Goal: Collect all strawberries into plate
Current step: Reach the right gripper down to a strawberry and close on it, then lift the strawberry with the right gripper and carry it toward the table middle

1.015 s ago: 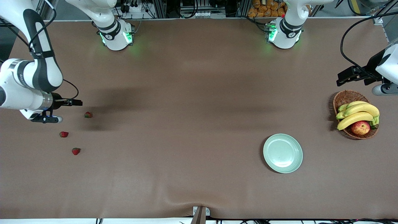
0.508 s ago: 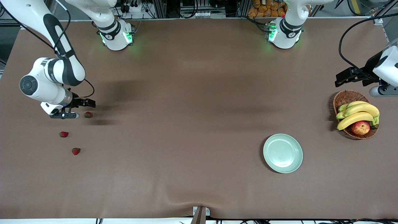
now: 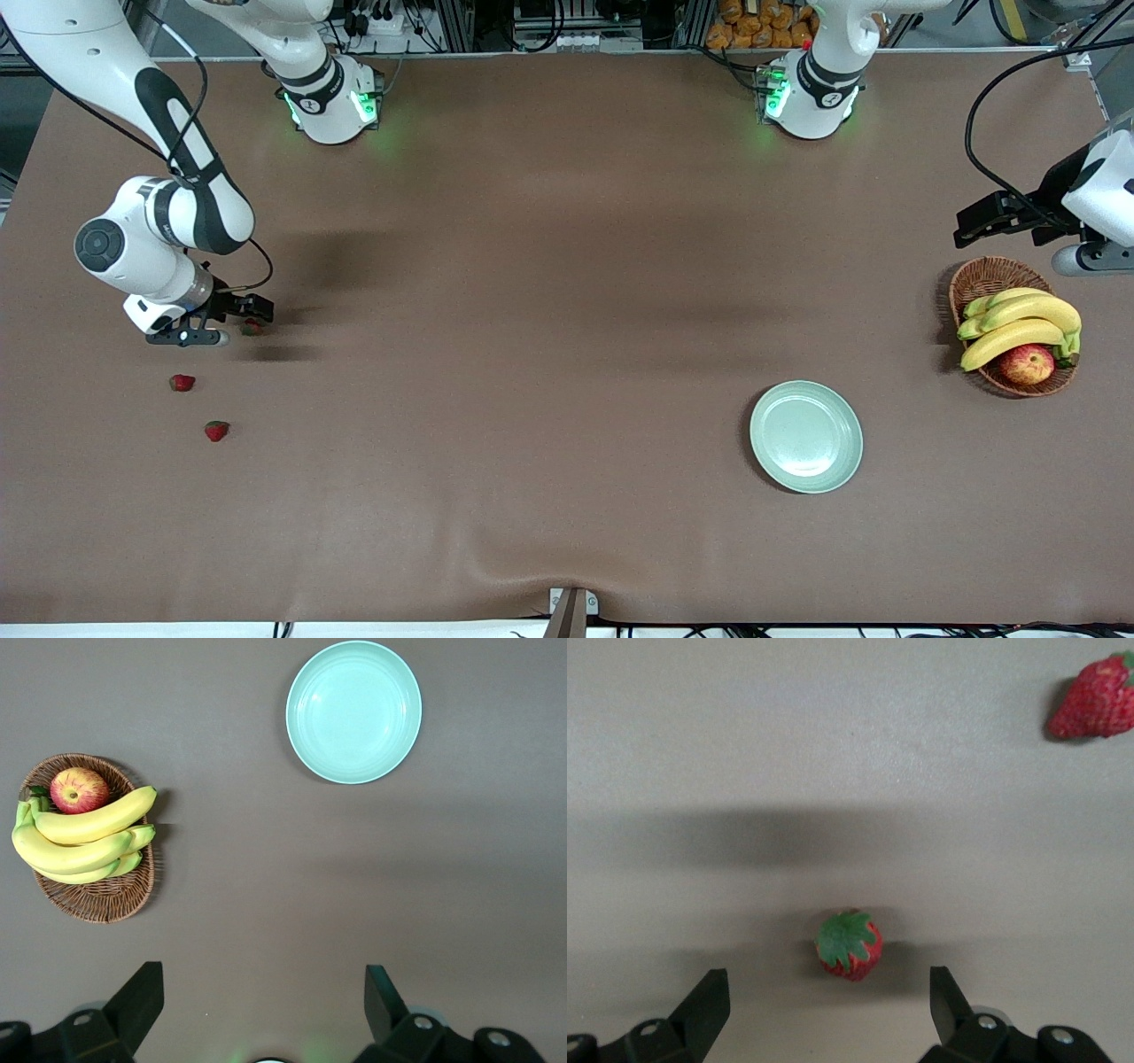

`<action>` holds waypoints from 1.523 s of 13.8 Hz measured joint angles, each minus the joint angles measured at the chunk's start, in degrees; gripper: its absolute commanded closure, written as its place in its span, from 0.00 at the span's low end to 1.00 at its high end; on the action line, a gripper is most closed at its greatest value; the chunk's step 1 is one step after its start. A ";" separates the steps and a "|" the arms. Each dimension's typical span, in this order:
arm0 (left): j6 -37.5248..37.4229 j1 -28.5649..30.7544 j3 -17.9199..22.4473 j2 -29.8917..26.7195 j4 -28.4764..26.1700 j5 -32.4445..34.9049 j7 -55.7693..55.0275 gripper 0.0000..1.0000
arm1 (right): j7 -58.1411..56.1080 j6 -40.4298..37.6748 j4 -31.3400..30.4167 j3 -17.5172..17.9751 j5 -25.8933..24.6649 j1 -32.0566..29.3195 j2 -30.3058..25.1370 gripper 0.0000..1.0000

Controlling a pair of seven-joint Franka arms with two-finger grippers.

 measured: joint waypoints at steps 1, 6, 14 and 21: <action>0.00 0.00 0.00 0.00 0.01 0.00 0.00 0.00 | -0.02 1.02 -0.01 0.00 0.00 0.00 0.32 0.00; 0.14 0.01 0.01 0.00 0.01 0.00 0.00 0.00 | -0.04 2.19 -0.03 0.00 0.00 0.00 1.92 0.00; 0.16 0.01 0.01 0.00 0.01 0.00 0.00 0.00 | -0.03 2.90 -0.03 0.00 0.00 0.00 2.76 1.00; 0.17 0.03 0.02 0.00 0.01 0.00 0.00 0.00 | -0.03 2.09 0.38 0.00 0.00 0.00 2.54 1.00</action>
